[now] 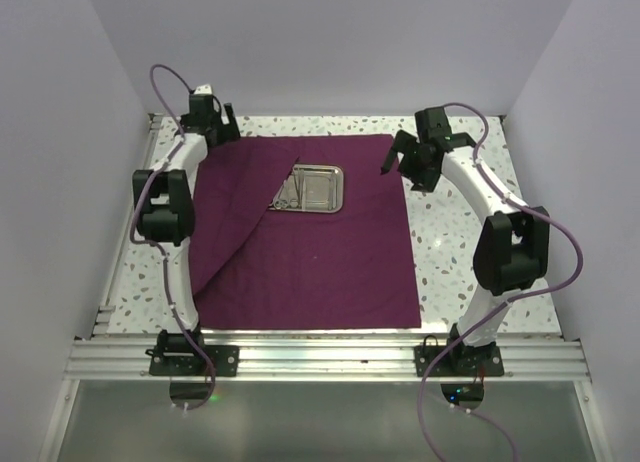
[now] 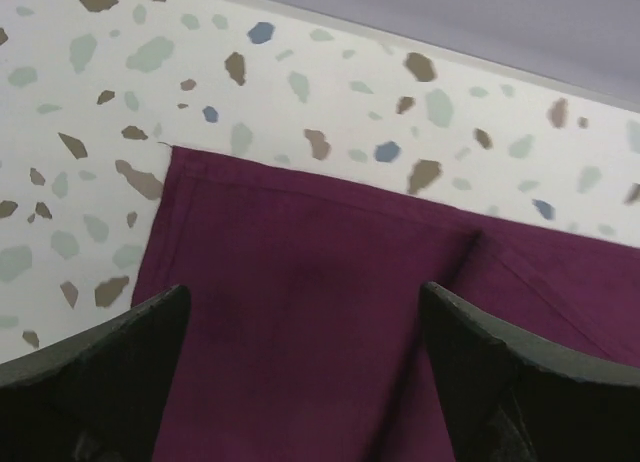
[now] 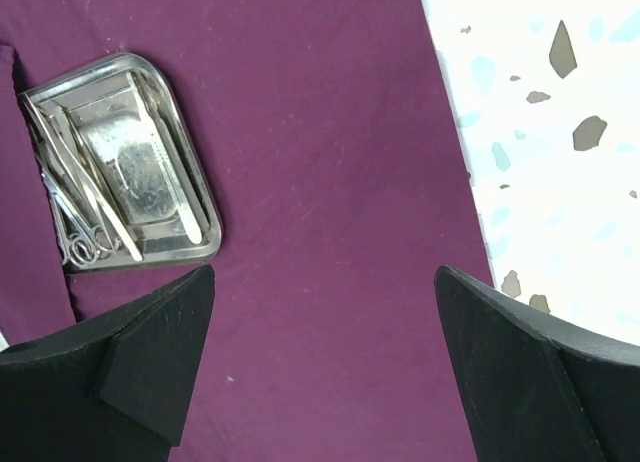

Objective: Open and lay out the surgical kit
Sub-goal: Open the surgical kit at the center of the board.

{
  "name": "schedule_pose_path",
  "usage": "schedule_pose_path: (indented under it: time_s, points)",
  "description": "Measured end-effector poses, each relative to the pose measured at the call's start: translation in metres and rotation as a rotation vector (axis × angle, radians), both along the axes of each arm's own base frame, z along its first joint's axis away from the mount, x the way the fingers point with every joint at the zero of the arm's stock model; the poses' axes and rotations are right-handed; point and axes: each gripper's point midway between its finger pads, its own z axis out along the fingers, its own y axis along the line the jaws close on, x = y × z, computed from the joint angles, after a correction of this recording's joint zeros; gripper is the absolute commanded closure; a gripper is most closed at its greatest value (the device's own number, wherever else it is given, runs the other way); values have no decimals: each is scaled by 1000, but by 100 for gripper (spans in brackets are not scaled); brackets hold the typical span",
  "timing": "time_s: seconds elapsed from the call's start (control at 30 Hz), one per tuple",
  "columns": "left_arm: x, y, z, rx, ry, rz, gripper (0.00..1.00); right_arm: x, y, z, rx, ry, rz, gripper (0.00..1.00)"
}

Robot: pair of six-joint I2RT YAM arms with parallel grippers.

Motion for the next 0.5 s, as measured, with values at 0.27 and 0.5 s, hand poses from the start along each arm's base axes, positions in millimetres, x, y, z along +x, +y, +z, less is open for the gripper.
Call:
schedule_pose_path:
  time_s: [0.27,0.5]
  points:
    - [-5,-126,99,75,-207,-216,14,-12,1,-16,15,31,-8,5]
    - [-15,-247,64,93,-178,-399,20,-36,-3,-4,22,31,-3,4]
